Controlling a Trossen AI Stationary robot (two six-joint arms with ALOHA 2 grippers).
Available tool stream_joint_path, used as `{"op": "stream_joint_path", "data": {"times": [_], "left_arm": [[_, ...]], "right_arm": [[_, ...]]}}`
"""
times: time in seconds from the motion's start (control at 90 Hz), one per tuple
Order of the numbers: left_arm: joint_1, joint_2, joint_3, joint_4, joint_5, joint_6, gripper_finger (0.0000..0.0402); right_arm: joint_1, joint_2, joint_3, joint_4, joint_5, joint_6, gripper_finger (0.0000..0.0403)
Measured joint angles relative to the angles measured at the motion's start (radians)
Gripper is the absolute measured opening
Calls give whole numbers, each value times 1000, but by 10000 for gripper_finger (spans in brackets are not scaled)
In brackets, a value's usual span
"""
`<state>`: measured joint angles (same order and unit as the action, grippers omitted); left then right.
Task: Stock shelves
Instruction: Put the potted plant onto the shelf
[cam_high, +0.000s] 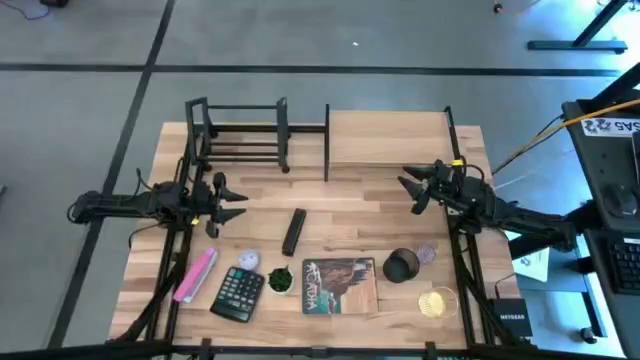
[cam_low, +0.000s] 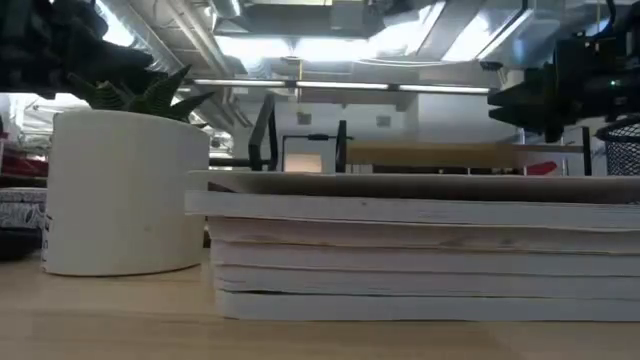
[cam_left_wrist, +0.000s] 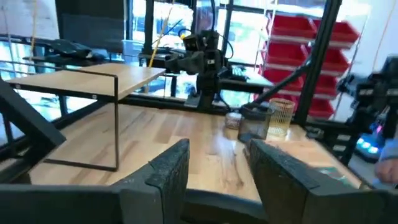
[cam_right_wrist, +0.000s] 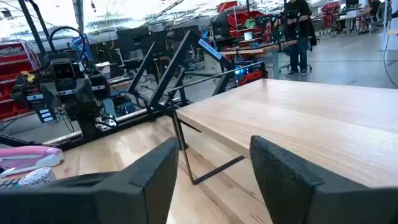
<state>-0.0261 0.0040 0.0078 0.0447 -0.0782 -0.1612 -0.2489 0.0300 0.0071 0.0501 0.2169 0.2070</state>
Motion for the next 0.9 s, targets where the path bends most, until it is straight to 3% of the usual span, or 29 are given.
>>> {"op": "stream_joint_path", "data": {"times": [0.344, 0.567, 0.9], "left_arm": [[0, 4, 0, -16, -17, -21, 153], [1, 5, 0, 192, -93, -302, 153], [-2, 31, 10, 357, -173, -205, 153]], "right_arm": [[0, 0, 0, 0, 0, 0, 186], [0, 0, 0, 0, 0, 0, 186], [0, 0, 0, 0, 0, 0, 186]]}}
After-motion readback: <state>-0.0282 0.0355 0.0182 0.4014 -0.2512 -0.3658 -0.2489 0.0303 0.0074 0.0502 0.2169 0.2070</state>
